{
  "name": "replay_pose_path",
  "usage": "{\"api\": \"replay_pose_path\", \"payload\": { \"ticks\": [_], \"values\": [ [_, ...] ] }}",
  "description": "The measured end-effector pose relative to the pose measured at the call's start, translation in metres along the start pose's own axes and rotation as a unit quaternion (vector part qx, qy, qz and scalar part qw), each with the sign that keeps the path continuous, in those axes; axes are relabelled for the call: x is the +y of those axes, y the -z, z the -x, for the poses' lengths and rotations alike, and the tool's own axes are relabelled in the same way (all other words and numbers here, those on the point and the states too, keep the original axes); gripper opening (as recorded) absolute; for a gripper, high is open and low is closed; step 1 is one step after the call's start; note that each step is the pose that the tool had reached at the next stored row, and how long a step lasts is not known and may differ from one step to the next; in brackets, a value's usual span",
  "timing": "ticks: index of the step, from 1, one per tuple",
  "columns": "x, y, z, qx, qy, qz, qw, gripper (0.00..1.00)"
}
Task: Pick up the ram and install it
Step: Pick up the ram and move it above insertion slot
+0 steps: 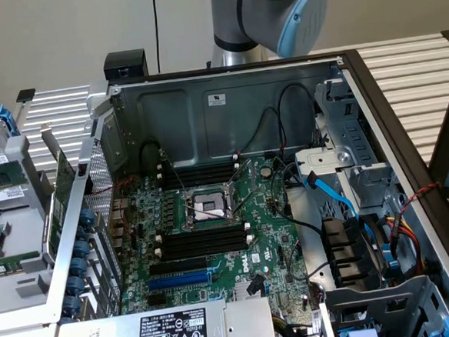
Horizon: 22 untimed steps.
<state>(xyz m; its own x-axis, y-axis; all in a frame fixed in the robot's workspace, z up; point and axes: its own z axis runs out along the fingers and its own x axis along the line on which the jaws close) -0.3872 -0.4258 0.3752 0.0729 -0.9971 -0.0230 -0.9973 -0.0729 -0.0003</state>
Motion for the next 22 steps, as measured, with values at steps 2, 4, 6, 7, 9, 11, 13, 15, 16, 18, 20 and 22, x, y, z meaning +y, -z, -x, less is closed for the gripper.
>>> {"api": "replay_pose_path", "payload": {
  "ticks": [2, 4, 6, 7, 9, 11, 13, 15, 16, 18, 20, 22],
  "values": [
    [-0.0079, 0.0091, -0.002, -0.0004, 0.0, 0.0001, 1.0, 0.13],
    [-0.0159, 0.0184, -0.004, -0.0009, 0.0, 0.0, 1.0, 0.13],
    [-0.024, 0.0275, -0.006, -0.0014, 0.0, 0.0001, 1.0, 0.13],
    [-0.0281, 0.0322, -0.007, -0.0016, 0.0, 0.0001, 1.0, 0.13],
    [-0.0363, 0.041, -0.008, -0.002, 0.0, 0.0001, 1.0, 0.13],
    [-0.0456, 0.0502, -0.009, -0.0023, 0.0, 0.0005, 1.0, 0.13],
    [-0.0543, 0.0582, -0.01, -0.0028, 0.0, 0.0006, 1.0, 0.13],
    [-0.0637, 0.0647, -0.01, -0.0034, 0.0, 0.0007, 1.0, 0.13],
    [-0.0681, 0.0657, -0.01, -0.0034, 0.0, 0.0008, 1.0, 0.13],
    [-0.0773, 0.0666, -0.011, -0.0034, 0.0, 0.001, 1.0, 0.13],
    [-0.0864, 0.0672, -0.012, -0.0035, 0.0, 0.0011, 1.0, 0.13],
    [-0.0953, 0.0678, -0.012, -0.0035, 0.0, 0.0012, 1.0, 0.13]
  ]
}}
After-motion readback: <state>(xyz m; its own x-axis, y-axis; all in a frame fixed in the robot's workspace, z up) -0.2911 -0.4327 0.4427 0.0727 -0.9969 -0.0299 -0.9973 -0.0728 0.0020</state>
